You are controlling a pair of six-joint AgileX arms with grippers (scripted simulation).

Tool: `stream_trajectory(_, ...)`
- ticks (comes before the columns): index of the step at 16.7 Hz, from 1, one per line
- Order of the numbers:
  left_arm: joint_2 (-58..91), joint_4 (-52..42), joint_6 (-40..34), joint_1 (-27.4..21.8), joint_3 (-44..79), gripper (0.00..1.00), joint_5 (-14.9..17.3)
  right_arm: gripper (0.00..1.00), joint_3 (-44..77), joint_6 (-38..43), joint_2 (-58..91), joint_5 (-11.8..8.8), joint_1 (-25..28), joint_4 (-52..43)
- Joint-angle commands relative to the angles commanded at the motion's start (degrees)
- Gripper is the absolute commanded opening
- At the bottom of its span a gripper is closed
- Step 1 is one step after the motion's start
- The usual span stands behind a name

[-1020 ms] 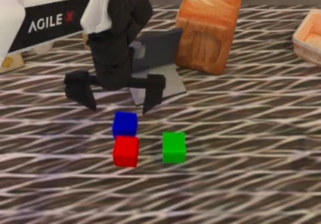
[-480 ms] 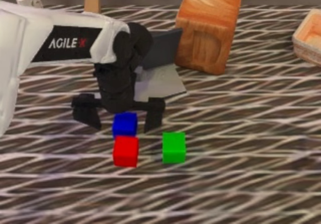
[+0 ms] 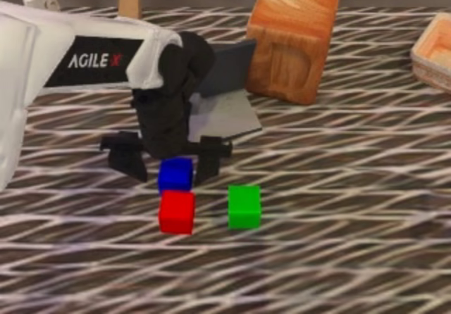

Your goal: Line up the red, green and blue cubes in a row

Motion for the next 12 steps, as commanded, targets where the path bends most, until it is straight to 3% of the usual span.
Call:
stream_trajectory(7, 0.00, 0.00, 0.00, 0.00, 0.00, 0.02, 0.00, 1.00, 0.00, 0.00, 0.00, 0.00, 0.00, 0.00)
stream_trajectory(12, 0.00, 0.00, 0.00, 0.00, 0.00, 0.00, 0.00, 1.00, 0.00, 0.00, 0.00, 0.00, 0.00, 0.00)
